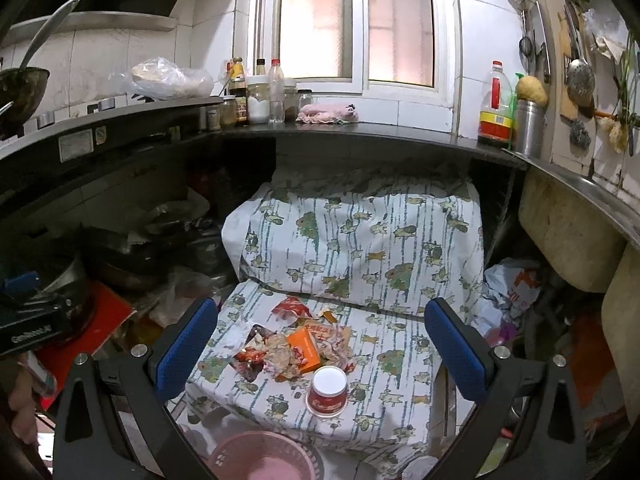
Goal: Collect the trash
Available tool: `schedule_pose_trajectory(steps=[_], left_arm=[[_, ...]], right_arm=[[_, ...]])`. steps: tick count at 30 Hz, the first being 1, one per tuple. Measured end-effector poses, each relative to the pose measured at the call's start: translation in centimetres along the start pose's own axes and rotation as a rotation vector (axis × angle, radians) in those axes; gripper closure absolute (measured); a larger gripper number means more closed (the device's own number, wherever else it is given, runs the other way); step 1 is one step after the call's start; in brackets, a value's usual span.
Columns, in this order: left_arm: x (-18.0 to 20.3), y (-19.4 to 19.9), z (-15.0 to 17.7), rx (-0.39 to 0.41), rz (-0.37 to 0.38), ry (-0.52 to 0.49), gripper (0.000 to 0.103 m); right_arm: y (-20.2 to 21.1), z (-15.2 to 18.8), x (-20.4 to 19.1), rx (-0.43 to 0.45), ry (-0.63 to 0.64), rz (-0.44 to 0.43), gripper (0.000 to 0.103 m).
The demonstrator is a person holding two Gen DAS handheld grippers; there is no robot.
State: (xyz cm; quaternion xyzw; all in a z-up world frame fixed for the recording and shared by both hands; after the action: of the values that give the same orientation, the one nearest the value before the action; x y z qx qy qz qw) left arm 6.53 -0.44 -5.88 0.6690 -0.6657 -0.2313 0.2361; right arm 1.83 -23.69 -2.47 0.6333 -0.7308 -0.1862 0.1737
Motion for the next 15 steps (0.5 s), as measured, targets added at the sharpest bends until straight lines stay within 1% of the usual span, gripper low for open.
schedule_pose_trajectory(steps=[5, 6, 8, 10, 12, 15], left_arm=[[0.0, -0.3, 0.0, -0.005, -0.003, 0.000, 0.000], [0.0, -0.5, 0.0, -0.008, -0.004, -0.003, 0.000], [0.1, -1.0, -0.2, -0.013, 0.000, -0.008, 0.000], [0.3, -1.5, -0.2, -0.022, 0.005, -0.016, 0.000], [0.4, -2.0, -0.2, -0.036, 0.002, -0.013, 0.000], [0.8, -2.3, -0.2, -0.036, 0.004, -0.008, 0.001]], right_arm=[[0.2, -0.1, 0.0, 0.016, 0.015, 0.018, 0.000], [0.2, -0.1, 0.0, 0.015, 0.019, 0.006, 0.000], [0.0, -0.1, -0.1, 0.008, 0.018, -0.042, 0.001], [-0.3, 0.0, 0.0, -0.002, 0.002, -0.082, 0.008], [-0.8, 0.0, 0.2, -0.011, -0.005, -0.085, 0.017], [-1.5, 0.2, 0.7, -0.017, -0.019, -0.082, 0.023]])
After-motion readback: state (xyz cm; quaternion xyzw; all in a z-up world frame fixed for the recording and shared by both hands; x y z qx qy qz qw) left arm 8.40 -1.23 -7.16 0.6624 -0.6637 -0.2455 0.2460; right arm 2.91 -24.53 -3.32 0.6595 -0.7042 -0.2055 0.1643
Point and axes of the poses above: each gripper's, at about its wrist camera, not at the fingertips, and y roughly against the way its jaws point, x to its right, z to its underside, the point moved 4 cm from there along -y, roughly the way its jaws point, and after that the axes turned 3 degrees about -x, right-handed, at the moved point
